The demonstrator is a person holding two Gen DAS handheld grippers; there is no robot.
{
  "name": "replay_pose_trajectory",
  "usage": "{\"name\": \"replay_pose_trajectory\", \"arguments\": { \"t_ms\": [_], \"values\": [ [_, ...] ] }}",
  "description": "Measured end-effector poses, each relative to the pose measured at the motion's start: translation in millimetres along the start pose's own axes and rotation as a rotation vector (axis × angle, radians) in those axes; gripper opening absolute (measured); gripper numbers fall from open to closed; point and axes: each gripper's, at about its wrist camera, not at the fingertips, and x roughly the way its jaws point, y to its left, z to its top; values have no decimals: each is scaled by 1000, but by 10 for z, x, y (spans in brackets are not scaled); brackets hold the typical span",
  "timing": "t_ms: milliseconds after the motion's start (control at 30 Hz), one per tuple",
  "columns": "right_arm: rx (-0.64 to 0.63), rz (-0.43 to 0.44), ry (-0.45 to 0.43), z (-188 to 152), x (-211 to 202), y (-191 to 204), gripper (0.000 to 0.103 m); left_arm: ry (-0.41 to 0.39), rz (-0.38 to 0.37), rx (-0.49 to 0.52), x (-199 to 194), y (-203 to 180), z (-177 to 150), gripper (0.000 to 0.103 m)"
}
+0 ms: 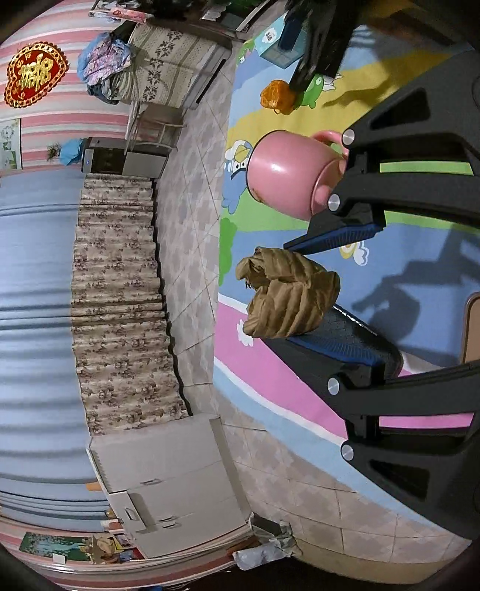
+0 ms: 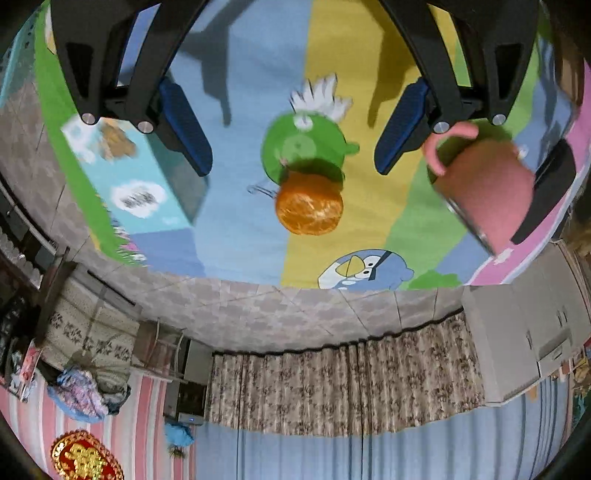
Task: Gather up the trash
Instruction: 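Lift the brown paper bag with the left tool while the right grasps the peeled tangerine, then carry the paper bag and tangerine over the basket and open both tools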
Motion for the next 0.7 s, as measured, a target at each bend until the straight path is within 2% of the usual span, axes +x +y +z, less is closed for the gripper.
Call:
{"name": "replay_pose_trajectory", "arguments": {
  "t_ms": [100, 267, 500, 700],
  "values": [
    [-13, -17, 20, 72, 172, 25, 84, 5, -1, 5, 5, -38, -50, 44],
    [-27, 34, 75, 108, 355, 37, 47, 13, 0, 1, 31, -33, -33, 44],
    [-64, 46, -3, 64, 28, 28, 42, 26, -5, 1, 68, -45, -44, 44],
    [-42, 74, -89, -104, -756, -294, 42, -3, -18, 29, -46, -178, -33, 44]
  ]
}}
